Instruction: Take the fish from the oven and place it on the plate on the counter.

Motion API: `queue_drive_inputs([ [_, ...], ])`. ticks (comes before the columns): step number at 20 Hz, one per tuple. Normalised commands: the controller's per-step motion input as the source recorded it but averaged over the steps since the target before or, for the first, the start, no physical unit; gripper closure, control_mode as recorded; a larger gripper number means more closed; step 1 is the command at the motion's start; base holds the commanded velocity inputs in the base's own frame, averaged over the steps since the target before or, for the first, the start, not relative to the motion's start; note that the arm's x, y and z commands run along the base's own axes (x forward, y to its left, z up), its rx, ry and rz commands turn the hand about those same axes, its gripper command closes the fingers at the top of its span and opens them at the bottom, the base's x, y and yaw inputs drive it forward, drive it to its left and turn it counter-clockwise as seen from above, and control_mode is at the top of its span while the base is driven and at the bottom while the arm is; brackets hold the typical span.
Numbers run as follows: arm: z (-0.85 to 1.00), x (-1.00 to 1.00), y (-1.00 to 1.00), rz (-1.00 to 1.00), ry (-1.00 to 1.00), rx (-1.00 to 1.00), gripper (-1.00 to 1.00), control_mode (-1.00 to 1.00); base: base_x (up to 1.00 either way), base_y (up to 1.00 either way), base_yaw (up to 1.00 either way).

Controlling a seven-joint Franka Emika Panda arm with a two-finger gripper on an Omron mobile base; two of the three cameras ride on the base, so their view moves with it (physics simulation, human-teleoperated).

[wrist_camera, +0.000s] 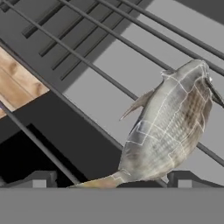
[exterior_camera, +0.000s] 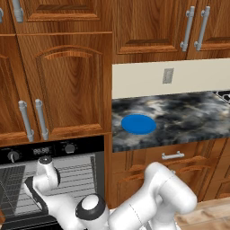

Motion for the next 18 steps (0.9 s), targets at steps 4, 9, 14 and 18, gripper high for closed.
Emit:
queue_drive_inputs([
  [4, -0.11, 0.01, 0.12, 0.06, 0.02, 0.0, -1.0, -1.0, 0.0, 0.0, 0.0],
  [9, -0.34, -0.15, 0.08, 0.01, 0.0, 0.0, -1.0, -1.0, 0.0, 0.0, 0.0],
  [14, -0.34, -0.24, 0.01, -0.01, -0.03, 0.0, -1.0, -1.0, 0.0, 0.0, 0.0],
  [18, -0.16, -0.09, 0.0, -0.09, -0.03, 0.01, -1.0, -1.0, 0.0, 0.0, 0.0],
])
